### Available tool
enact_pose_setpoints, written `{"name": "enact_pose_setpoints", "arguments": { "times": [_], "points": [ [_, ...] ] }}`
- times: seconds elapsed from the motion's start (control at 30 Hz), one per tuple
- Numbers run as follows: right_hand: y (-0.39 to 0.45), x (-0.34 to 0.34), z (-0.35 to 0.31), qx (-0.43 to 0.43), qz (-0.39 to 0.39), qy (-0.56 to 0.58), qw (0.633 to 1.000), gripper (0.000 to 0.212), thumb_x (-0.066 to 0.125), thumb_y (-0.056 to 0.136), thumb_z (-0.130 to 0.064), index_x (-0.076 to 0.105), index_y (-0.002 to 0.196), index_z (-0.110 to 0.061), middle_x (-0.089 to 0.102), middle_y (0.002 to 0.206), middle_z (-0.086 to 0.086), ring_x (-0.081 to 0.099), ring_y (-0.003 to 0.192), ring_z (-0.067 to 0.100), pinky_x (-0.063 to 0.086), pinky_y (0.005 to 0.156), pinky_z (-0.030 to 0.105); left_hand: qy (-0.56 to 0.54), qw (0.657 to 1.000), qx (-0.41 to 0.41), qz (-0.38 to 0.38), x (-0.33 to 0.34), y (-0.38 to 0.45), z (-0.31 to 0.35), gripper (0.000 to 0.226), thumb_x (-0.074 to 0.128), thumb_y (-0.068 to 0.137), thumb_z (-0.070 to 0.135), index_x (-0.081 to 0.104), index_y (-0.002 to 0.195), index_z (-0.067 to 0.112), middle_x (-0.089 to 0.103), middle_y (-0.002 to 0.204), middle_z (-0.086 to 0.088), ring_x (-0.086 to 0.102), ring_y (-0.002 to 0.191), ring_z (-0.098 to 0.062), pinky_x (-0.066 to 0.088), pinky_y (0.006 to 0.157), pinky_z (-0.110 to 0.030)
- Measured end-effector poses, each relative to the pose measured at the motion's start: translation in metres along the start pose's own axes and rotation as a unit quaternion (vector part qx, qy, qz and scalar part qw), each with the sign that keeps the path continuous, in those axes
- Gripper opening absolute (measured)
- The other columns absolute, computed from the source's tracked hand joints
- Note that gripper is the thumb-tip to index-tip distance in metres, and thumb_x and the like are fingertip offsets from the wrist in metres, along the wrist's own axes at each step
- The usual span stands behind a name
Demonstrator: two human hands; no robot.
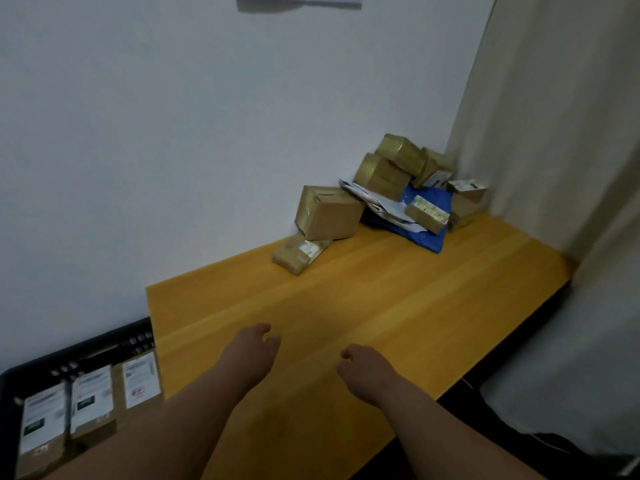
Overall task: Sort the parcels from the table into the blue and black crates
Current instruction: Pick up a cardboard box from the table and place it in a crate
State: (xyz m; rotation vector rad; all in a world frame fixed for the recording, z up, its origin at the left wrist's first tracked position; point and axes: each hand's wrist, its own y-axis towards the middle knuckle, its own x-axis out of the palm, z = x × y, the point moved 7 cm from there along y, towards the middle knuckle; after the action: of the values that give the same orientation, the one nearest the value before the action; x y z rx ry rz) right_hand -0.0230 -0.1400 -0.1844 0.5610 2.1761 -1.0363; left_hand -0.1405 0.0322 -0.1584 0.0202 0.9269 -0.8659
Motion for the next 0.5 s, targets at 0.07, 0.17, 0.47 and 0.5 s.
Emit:
{"name": "enact_pose_setpoints", "arguments": {
  "times": [0.07,0.17,0.47,0.5],
  "points": [
    [0.021,-0.022,0.008,0.007,0.009,0.000,1.000,0.048,0.037,0.105,-0.035,0.036,0.149,-0.015,0.034,0.154,0.008,0.042,0.134,0.026,0.040,0.106,0.038,0.003,1.000,0.003,-0.007,0.009,0.033,0.016,0.049,0.044,0.101,0.035,0.041,0.145,0.013,0.041,0.149,-0.010,0.043,0.133,-0.028,0.039,0.106,-0.037],
    [0.051,-0.060,0.017,0.004,0.020,-0.016,1.000,0.048,0.039,0.103,-0.035,0.039,0.147,-0.014,0.039,0.151,0.009,0.043,0.133,0.025,0.038,0.107,0.035,-0.019,1.000,-0.005,-0.021,0.019,0.071,0.040,0.050,0.043,0.101,0.036,0.038,0.147,0.015,0.036,0.152,-0.009,0.041,0.134,-0.028,0.039,0.107,-0.038],
    [0.155,-0.129,-0.011,-0.010,0.041,0.111,0.993,0.039,0.038,0.104,-0.033,0.049,0.136,-0.014,0.053,0.130,0.006,0.053,0.112,0.022,0.043,0.092,0.033,-0.054,0.998,-0.021,0.027,0.000,0.166,0.098,0.055,0.046,0.100,0.036,0.032,0.149,0.014,0.037,0.151,-0.011,0.042,0.133,-0.029,0.038,0.103,-0.037],
    [0.172,-0.133,-0.016,-0.013,0.041,0.143,0.989,0.035,0.038,0.104,-0.033,0.052,0.129,-0.014,0.055,0.120,0.005,0.053,0.107,0.021,0.043,0.090,0.033,-0.068,0.996,-0.025,0.042,-0.003,0.177,0.104,0.055,0.046,0.100,0.035,0.032,0.149,0.014,0.038,0.151,-0.011,0.042,0.133,-0.028,0.038,0.103,-0.036]
  ]
}}
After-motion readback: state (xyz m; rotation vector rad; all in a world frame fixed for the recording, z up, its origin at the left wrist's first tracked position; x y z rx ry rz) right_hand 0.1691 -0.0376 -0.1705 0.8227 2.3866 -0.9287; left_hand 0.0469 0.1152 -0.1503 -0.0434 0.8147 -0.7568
